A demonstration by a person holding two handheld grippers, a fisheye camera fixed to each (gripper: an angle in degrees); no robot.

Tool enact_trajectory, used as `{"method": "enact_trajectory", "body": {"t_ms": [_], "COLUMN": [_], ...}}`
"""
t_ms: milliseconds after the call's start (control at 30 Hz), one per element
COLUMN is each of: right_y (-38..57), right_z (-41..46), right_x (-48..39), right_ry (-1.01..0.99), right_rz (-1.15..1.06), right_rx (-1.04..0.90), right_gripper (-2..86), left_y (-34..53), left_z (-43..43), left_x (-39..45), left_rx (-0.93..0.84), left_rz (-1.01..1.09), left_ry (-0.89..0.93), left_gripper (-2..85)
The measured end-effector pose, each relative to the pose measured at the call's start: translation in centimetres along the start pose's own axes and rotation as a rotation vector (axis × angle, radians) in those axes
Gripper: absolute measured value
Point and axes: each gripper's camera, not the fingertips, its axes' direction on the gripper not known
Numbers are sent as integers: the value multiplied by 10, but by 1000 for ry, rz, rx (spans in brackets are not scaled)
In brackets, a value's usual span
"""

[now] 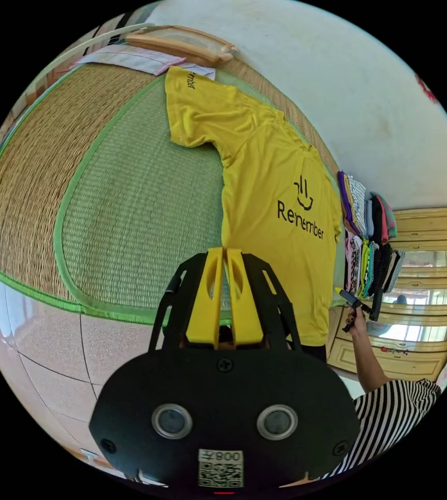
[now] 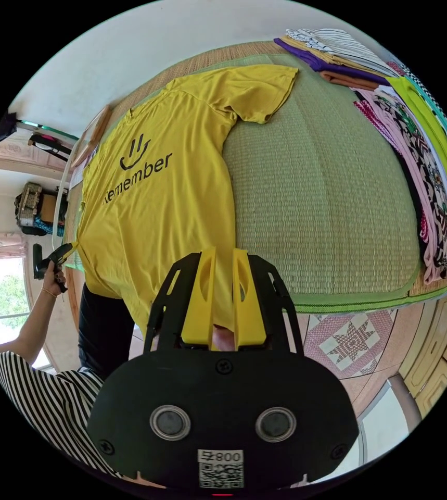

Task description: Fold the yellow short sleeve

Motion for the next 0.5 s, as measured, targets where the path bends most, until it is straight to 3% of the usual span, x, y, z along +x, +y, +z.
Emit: {"method": "enact_trajectory", "body": {"t_ms": [233, 500], "right_y": [31, 89], "right_z": [12, 21], "right_x": [6, 35], "right_ry": [11, -33], "right_rz": [10, 112], "right_rx": [-12, -3], "right_gripper": [62, 62], "left_y": [37, 75], "left_z": [2, 31], "left_x": [-19, 8], "left_rx": [61, -67], "left_rz": [-97, -11], "left_ry": [98, 98], "left_gripper": [48, 80]}}
